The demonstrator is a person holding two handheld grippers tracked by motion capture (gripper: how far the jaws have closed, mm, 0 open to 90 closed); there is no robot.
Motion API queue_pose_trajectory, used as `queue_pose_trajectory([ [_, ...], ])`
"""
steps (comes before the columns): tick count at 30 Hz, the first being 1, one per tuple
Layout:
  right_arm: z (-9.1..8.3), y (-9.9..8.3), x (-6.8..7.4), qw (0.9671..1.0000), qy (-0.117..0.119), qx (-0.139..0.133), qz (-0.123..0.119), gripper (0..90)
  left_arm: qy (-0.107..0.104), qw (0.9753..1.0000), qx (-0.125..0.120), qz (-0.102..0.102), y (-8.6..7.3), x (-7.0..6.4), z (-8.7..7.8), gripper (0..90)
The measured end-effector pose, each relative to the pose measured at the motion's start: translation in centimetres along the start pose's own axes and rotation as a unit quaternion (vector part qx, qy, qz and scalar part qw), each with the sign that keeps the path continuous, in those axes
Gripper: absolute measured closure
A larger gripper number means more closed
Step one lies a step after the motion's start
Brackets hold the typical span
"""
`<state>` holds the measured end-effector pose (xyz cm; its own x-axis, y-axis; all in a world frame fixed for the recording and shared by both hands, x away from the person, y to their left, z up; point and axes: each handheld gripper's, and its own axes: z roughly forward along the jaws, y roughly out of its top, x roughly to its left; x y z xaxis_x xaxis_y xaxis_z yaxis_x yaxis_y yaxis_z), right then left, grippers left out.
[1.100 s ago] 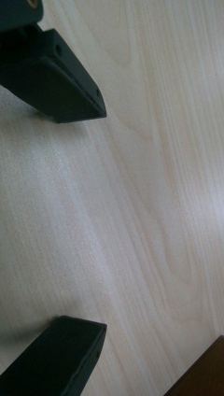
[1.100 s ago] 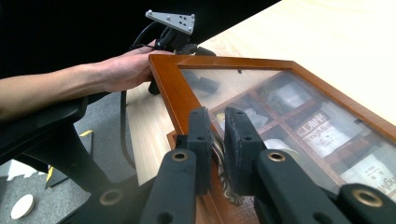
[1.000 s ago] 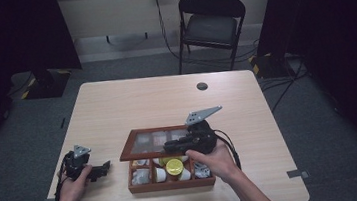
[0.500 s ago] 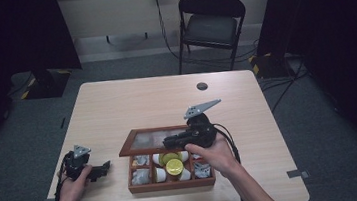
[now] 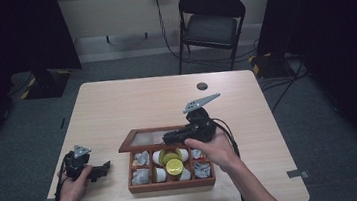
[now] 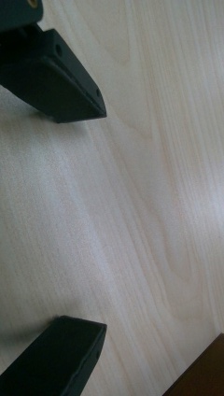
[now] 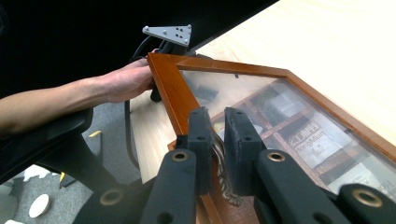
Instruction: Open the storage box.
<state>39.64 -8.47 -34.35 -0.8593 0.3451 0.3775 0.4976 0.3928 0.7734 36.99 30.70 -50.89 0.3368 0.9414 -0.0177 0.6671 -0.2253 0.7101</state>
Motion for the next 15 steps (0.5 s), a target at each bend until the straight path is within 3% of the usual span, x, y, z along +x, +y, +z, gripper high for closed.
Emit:
queue_pose_trajectory([
  [15, -0.3, 1.3, -0.8, 0.9998, 0.009, 0.007, 0.018, 81.3, -0.004, 1.0, 0.0, 0.0, 0.0, 0.0, 0.0, 0.0],
])
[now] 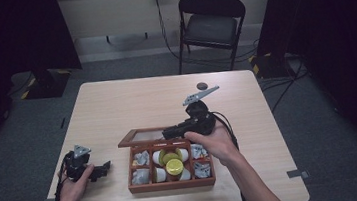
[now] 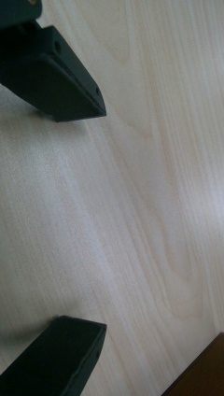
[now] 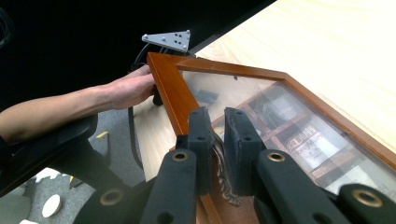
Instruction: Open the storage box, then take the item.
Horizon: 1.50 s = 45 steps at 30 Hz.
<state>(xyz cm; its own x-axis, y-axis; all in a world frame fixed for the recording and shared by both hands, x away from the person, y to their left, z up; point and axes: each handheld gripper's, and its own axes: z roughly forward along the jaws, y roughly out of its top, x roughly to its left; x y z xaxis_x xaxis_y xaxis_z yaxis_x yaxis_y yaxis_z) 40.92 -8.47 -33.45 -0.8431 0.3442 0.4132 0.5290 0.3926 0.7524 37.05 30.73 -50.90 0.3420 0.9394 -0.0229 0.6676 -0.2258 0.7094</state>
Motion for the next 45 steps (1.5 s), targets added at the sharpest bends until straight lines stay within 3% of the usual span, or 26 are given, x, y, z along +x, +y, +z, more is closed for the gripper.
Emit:
queue_pose_trajectory([
  [12, 0.0, 0.2, -0.1, 1.0, 0.0, 0.001, 0.001, 81.3, 0.002, 1.0, -0.001, -0.001, -0.1, 0.0, -0.1, 0.4],
  [20, -0.1, 0.4, -0.2, 1.0, 0.0, 0.001, 0.001, 81.4, 0.003, 1.0, -0.001, -0.003, 0.0, 0.1, -0.4, 6.9],
  [23, -0.1, 0.5, -0.1, 1.0, -0.001, 0.001, 0.001, 81.3, 0.002, 1.0, 0.001, -0.002, 0.1, 0.0, -0.8, 17.2],
  [26, -0.1, 0.4, -0.1, 1.0, 0.0, 0.002, 0.002, 81.3, 0.0, 1.0, 0.008, 0.002, 0.2, -0.3, -0.9, 17.5],
  [29, -0.1, 0.4, -0.1, 1.0, -0.003, 0.001, 0.002, 81.3, -0.025, 0.9995, 0.017, 0.011, 0.5, -0.8, -1.1, 19.8],
  [33, -0.1, 0.2, -0.1, 1.0, -0.002, 0.001, 0.003, 81.3, -0.038, 0.9988, 0.001, 0.03, 1.0, -1.9, -1.7, 20.7],
  [38, -0.2, 0.4, -0.1, 1.0, -0.003, 0.0, 0.002, 81.3, -0.093, 0.9949, -0.005, 0.041, 1.3, -2.8, -2.5, 22.2],
  [42, -0.2, 0.4, -0.1, 1.0, -0.005, 0.001, 0.001, 81.3, -0.111, 0.9924, -0.016, 0.051, 1.6, -3.3, -3.1, 23.9],
  [45, -0.2, 0.5, -0.1, 1.0, -0.005, 0.0, 0.001, 81.3, -0.128, 0.9892, -0.029, 0.064, 1.8, -3.8, -3.6, 24.7],
])
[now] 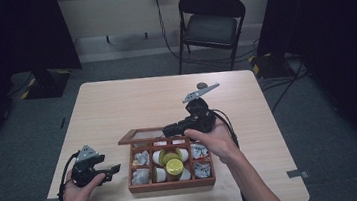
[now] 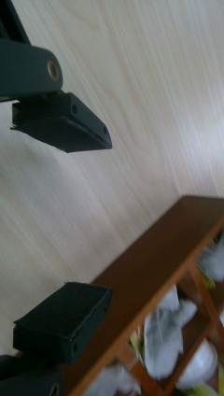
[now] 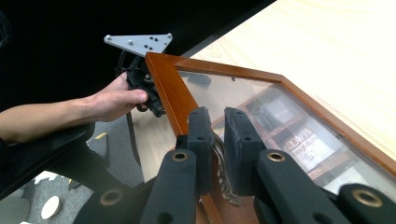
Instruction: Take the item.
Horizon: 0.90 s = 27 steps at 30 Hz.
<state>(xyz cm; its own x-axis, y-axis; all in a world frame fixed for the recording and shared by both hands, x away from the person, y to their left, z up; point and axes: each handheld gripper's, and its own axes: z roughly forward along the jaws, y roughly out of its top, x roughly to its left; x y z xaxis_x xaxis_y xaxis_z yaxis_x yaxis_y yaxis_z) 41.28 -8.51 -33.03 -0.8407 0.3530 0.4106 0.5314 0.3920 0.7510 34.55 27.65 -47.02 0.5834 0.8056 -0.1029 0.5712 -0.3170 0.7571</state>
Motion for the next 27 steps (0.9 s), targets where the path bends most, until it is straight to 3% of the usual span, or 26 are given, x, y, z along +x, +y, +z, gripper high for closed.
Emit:
queue_pose_trajectory([
  [7, 0.0, 0.1, 0.0, 1.0, -0.002, 0.0, -0.002, 81.3, -0.046, 0.9981, -0.031, 0.025, 0.5, -1.7, -0.3, 26.0],
  [11, 0.0, 0.1, 0.0, 1.0, 0.0, -0.001, -0.001, 81.3, -0.061, 0.997, -0.044, 0.02, 1.1, -2.5, 0.0, 26.1],
  [16, 0.0, 0.1, 0.0, 1.0, -0.002, 0.0, -0.002, 81.3, -0.073, 0.9953, -0.044, 0.046, 1.6, -3.8, 0.1, 26.4],
  [20, 0.0, 0.1, 0.0, 1.0, -0.001, 0.0, -0.002, 81.3, -0.097, 0.9933, -0.049, 0.041, 1.7, -4.6, 0.1, 26.2],
  [23, 0.0, 0.1, 0.0, 1.0, 0.0, 0.0, -0.002, 81.4, -0.099, 0.9924, -0.047, 0.056, 1.9, -5.1, 0.0, 26.3],
  [27, 0.0, 0.3, -0.1, 1.0, 0.0, 0.0, -0.004, 81.4, -0.134, 0.9879, -0.052, 0.059, 2.1, -5.9, 0.3, 26.3],
])
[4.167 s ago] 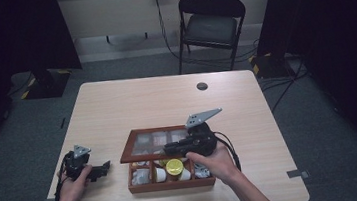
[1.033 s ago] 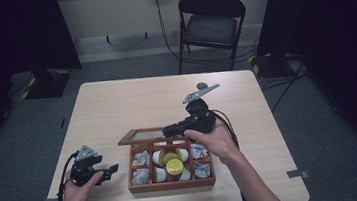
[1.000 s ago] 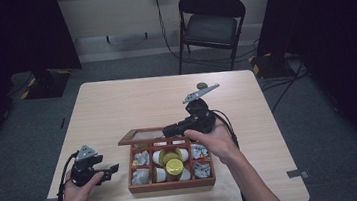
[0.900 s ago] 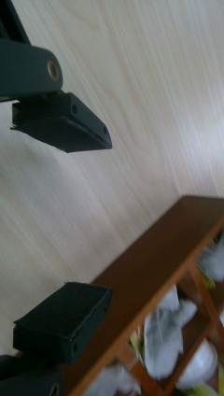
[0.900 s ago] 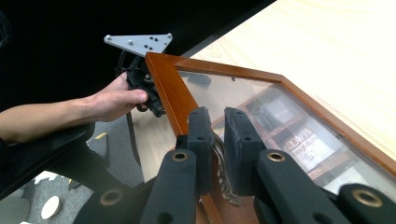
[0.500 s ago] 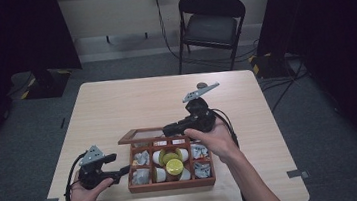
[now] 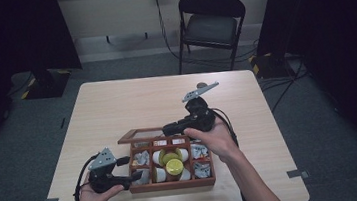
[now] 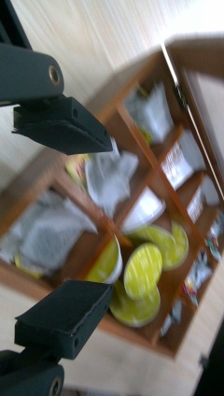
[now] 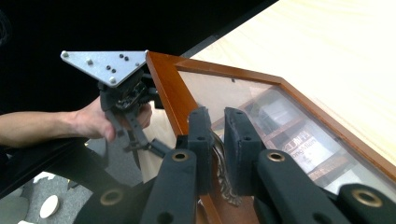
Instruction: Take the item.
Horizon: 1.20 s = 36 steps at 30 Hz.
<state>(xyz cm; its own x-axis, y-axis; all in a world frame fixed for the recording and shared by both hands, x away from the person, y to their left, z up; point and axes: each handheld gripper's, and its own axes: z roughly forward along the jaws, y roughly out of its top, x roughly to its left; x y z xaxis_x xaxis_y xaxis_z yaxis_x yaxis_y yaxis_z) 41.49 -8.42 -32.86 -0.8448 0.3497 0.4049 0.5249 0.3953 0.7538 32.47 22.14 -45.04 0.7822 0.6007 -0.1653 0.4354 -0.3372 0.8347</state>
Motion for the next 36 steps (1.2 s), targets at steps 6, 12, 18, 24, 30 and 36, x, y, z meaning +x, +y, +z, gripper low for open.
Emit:
queue_pose_trajectory([
  [6, 0.0, 0.2, 0.0, 1.0, -0.001, 0.0, -0.002, 81.5, -0.037, 0.9981, 0.015, 0.047, 0.4, -1.7, 0.9, 29.3],
  [12, 0.0, 0.2, -0.1, 1.0, 0.0, 0.001, -0.001, 81.4, -0.065, 0.9954, 0.022, 0.066, 1.0, -2.7, 2.1, 29.2],
  [18, 0.0, 0.2, -0.1, 1.0, 0.001, 0.001, 0.001, 81.4, -0.069, 0.9944, 0.043, 0.067, 1.6, -3.3, 3.4, 29.7],
  [24, 0.0, 0.2, -0.1, 1.0, 0.001, 0.001, 0.001, 81.4, -0.076, 0.9907, 0.063, 0.094, 2.5, -4.5, 5.2, 31.1],
  [30, 0.0, 0.2, -0.1, 1.0, 0.001, 0.001, 0.001, 81.4, -0.077, 0.99, 0.064, 0.099, 3.4, -5.3, 6.9, 31.2],
  [36, 0.0, 0.2, 0.0, 1.0, 0.0, 0.001, -0.001, 81.5, -0.064, 0.9911, 0.074, 0.089, 4.0, -5.0, 8.3, 30.0],
])
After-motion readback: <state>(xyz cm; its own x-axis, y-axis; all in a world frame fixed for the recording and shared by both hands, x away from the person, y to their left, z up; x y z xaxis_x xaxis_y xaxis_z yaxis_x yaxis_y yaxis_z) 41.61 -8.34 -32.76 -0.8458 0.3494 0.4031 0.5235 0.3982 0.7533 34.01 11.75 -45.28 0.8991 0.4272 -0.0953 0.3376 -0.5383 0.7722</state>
